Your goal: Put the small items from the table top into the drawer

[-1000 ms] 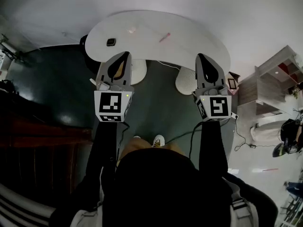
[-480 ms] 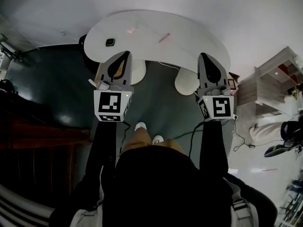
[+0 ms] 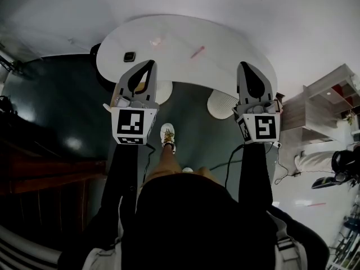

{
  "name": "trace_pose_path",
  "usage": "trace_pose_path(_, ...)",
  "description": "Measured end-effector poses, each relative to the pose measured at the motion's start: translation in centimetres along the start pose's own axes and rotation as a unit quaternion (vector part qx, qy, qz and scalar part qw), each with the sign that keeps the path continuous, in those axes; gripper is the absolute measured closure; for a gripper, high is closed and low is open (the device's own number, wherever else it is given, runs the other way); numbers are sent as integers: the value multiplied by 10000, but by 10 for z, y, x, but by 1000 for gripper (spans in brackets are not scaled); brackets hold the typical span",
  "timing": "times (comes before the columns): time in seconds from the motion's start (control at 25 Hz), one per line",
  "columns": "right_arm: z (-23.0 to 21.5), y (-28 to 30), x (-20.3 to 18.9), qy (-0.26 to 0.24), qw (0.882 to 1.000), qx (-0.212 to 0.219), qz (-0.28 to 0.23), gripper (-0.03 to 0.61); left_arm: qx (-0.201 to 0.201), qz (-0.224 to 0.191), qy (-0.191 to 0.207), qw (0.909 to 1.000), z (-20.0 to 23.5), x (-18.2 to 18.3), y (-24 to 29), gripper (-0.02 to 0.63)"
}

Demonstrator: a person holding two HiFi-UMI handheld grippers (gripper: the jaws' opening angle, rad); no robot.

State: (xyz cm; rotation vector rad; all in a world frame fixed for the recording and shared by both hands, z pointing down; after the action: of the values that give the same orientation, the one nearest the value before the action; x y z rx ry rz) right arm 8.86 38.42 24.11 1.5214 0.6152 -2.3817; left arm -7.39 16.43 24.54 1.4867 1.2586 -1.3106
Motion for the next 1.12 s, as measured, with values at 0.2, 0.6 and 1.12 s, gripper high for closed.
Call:
trace_pose_path(0.2, 0, 58, -10, -51, 9999, 73, 51, 552, 2, -19, -21, 10000, 42, -6, 41, 600)
trace_pose_path(0.6, -13, 177, -55, 54, 9994, -131, 315, 552, -400, 67, -160, 9990, 116, -38, 158, 600)
trace_pose_path(1.12, -19, 247, -87, 262, 9962, -534, 637, 552, -894, -6, -428, 9951, 162, -56, 232, 600)
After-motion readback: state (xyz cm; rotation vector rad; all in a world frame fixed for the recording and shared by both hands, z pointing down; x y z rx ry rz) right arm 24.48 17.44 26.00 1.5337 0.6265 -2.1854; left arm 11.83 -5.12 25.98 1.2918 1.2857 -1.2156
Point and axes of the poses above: the fingertips, and each gripper's own axes: y forward along the fingers, z to its left, x out of its top, the point moved 7 cm from there along -y, backward along the fingers, and after that the axes turned 6 degrees about -y, right-handed, at the moved point
